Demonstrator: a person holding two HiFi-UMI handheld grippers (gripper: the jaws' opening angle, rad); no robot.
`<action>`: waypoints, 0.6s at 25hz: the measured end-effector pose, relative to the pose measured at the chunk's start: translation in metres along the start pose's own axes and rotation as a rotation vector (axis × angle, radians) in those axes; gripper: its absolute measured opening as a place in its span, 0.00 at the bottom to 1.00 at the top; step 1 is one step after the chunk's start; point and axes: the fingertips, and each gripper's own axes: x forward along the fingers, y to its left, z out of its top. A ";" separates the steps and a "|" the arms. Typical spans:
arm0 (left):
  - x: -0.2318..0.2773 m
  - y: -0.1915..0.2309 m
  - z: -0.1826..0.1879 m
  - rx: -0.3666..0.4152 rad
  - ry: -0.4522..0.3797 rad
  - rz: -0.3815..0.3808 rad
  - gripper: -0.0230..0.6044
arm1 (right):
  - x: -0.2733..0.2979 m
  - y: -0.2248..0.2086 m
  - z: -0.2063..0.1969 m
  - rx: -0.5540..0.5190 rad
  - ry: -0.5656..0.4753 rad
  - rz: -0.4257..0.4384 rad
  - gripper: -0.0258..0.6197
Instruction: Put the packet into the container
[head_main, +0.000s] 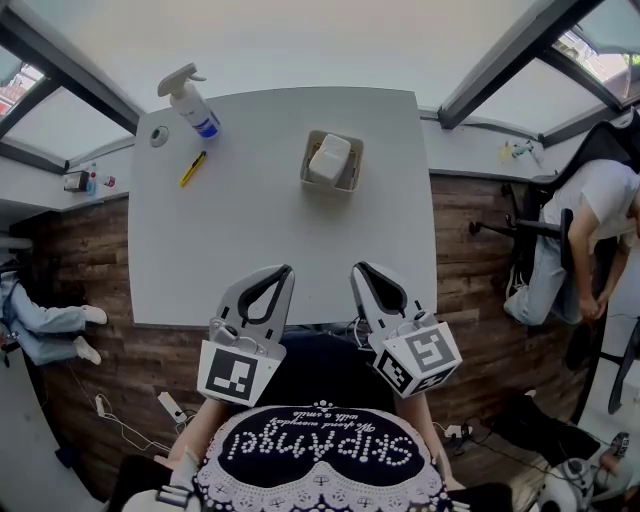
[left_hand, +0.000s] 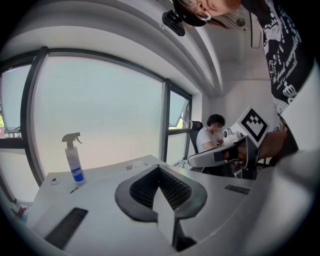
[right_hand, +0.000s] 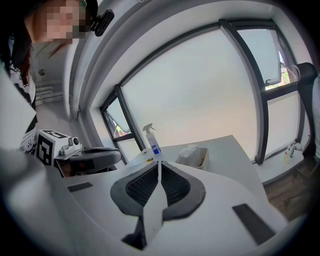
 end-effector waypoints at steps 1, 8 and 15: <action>0.000 -0.001 -0.001 0.000 0.002 -0.002 0.05 | 0.000 0.000 0.000 -0.002 0.000 0.003 0.08; 0.000 -0.004 -0.003 0.008 0.009 -0.006 0.05 | -0.002 0.000 -0.001 -0.002 0.000 0.008 0.08; 0.001 -0.004 -0.003 0.007 0.014 -0.002 0.05 | -0.002 0.000 -0.001 -0.001 -0.003 0.017 0.08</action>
